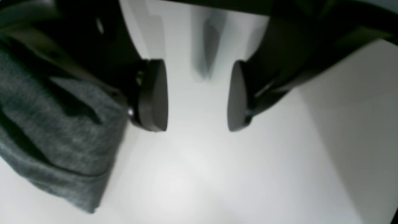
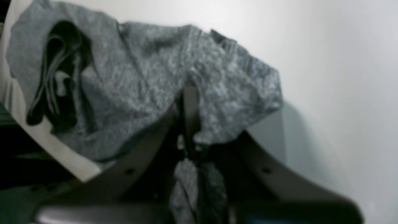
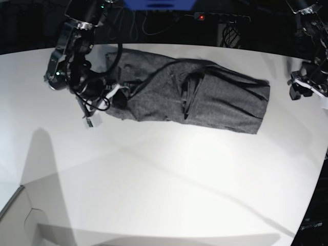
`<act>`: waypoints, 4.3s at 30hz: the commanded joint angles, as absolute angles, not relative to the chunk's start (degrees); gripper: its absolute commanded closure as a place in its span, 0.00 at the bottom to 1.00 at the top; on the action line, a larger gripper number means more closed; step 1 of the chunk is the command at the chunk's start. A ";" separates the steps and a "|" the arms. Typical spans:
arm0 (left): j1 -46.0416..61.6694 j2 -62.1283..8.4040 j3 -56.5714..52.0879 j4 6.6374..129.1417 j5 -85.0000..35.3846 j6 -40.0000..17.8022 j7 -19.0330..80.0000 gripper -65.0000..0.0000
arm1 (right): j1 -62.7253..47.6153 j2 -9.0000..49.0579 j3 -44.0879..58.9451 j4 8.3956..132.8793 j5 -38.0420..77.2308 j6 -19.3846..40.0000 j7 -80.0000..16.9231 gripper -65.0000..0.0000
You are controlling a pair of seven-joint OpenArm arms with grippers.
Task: Layout the t-shirt on the table in an organized manner, then fold the t-shirt properly
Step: 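Lift the strip end with the right gripper and fold it toward the left gripper, then lay the folded end onto the bundle with the right gripper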
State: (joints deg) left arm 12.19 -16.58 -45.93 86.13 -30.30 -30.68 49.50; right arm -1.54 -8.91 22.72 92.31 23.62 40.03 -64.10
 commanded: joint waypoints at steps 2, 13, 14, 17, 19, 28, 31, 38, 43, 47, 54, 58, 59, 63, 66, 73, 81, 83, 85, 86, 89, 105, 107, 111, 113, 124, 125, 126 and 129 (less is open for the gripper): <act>11.65 -17.54 -46.02 86.99 -31.16 -30.99 48.22 0.54 | -0.57 -9.00 20.70 95.60 24.84 40.00 -64.22 1.00; 9.80 -17.54 -45.85 86.99 -31.16 -30.90 48.66 0.54 | 0.04 -9.00 6.73 100.62 29.93 40.00 -64.22 1.00; 9.80 -17.54 -45.85 87.08 -31.16 -30.90 48.66 0.54 | 0.13 -9.00 6.02 100.62 31.78 40.00 -64.13 1.00; 9.80 -17.54 -45.85 87.08 -31.16 -30.73 48.66 0.54 | 1.01 -9.00 3.21 100.62 37.49 39.87 -63.25 1.00; 9.71 -17.54 -45.85 87.08 -31.16 -30.37 48.40 0.54 | 1.19 -9.00 -0.13 100.62 40.22 36.79 -61.76 1.00; 6.55 -17.36 -45.67 86.99 -31.08 -30.20 48.31 0.54 | 1.45 -9.00 -12.53 100.18 41.27 35.21 -52.70 1.00; 4.35 -17.36 -42.86 85.14 -28.97 -30.20 48.22 0.54 | 2.24 -9.00 -15.16 99.91 41.27 35.21 -50.68 1.00; -2.51 -14.37 -39.78 79.08 -17.89 -30.55 48.13 0.54 | 7.08 -9.00 -16.40 93.41 41.36 35.21 -49.54 1.00; -4.53 -11.47 -39.78 78.37 -12.97 -30.81 48.13 0.54 | 9.98 -9.00 -16.48 93.32 41.36 35.21 -49.45 1.00; -3.47 -10.51 -39.60 78.37 -12.53 -30.81 48.22 0.54 | 12.00 -9.00 -16.57 93.05 41.36 35.21 -48.66 1.00; -0.22 -10.24 -34.77 78.90 -13.05 -30.90 48.13 0.54 | 16.22 -9.00 -21.93 83.03 41.54 35.21 -42.24 1.00; 0.40 -10.07 -34.59 78.90 -13.05 -30.90 48.13 0.54 | 18.07 -9.00 -26.77 80.04 41.63 35.21 -38.73 1.00; 0.66 -10.07 -34.59 78.99 -13.05 -30.90 48.13 0.54 | 18.51 -9.00 -28.00 79.60 41.63 35.21 -37.76 1.00; 1.45 -10.07 -34.59 78.99 -13.05 -30.90 48.31 0.54 | 20.88 -9.00 -31.60 75.47 41.63 35.21 -31.78 1.00; 1.71 -10.33 -34.59 78.99 -13.05 -30.99 48.22 0.54 | 23.52 -9.00 -34.86 70.73 41.63 35.21 -27.12 1.00; 1.71 -10.51 -34.77 78.99 -13.05 -30.99 48.22 0.54 | 26.86 -9.00 -36.88 61.49 41.63 35.21 -19.12 1.00; 1.45 -10.51 -34.86 78.99 -13.05 -30.99 48.22 0.54 | 27.03 -9.00 -40.22 59.91 41.63 35.21 -17.01 0.91; 1.36 -10.51 -34.86 78.99 -13.05 -30.99 48.22 0.54 | 27.03 -9.00 -41.27 59.91 41.63 35.21 -16.92 0.82; 1.36 -10.51 -34.86 78.99 -13.05 -30.99 48.22 0.54 | 27.03 -9.00 -42.42 59.91 41.63 35.21 -15.69 0.74; 1.36 -10.51 -34.86 78.99 -13.05 -30.99 48.22 0.54 | 27.03 -9.00 -43.03 59.91 41.63 35.21 -14.64 0.69; 1.36 -10.51 -34.86 78.99 -13.05 -30.99 48.22 0.54 | 26.68 -9.00 -43.38 59.91 42.07 35.03 -10.77 0.53; 1.36 -10.51 -34.95 78.99 -13.05 -30.99 48.13 0.54 | 22.73 -3.74 -43.91 68.79 51.47 27.12 -7.60 0.27; 1.45 -10.51 -34.95 78.99 -13.05 -30.99 48.13 0.54 | 20.70 -1.01 -43.91 71.78 51.47 26.59 -7.60 0.27; 1.54 -10.59 -34.95 78.99 -13.05 -30.99 48.13 0.54 | 17.71 3.30 -44.26 73.36 51.38 18.68 -7.16 0.27; 1.54 -10.59 -34.95 78.99 -13.05 -30.99 48.13 0.54 | 16.66 4.70 -44.26 73.19 51.38 18.07 -7.08 0.30; 1.36 -10.59 -34.95 78.99 -13.14 -30.99 48.13 0.54 | 13.14 6.11 -44.26 73.63 51.38 17.98 -7.52 0.68; 1.36 -10.59 -34.95 78.99 -13.14 -30.99 48.13 0.54 | 12.88 6.02 -44.26 73.63 51.38 17.98 -7.52 0.68; 1.36 -10.59 -34.95 78.99 -13.14 -30.99 48.13 0.54 | 12.88 5.49 -44.35 73.54 51.38 17.98 -7.52 0.68; 1.36 -10.59 -34.95 78.99 -13.14 -30.99 48.13 0.54 | 12.88 4.62 -44.44 73.10 51.30 17.98 -7.52 0.69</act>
State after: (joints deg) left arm 1.72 -10.00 -34.83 78.48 -13.50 -31.11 47.31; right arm 11.79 5.13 -44.49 72.31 50.00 18.09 -8.88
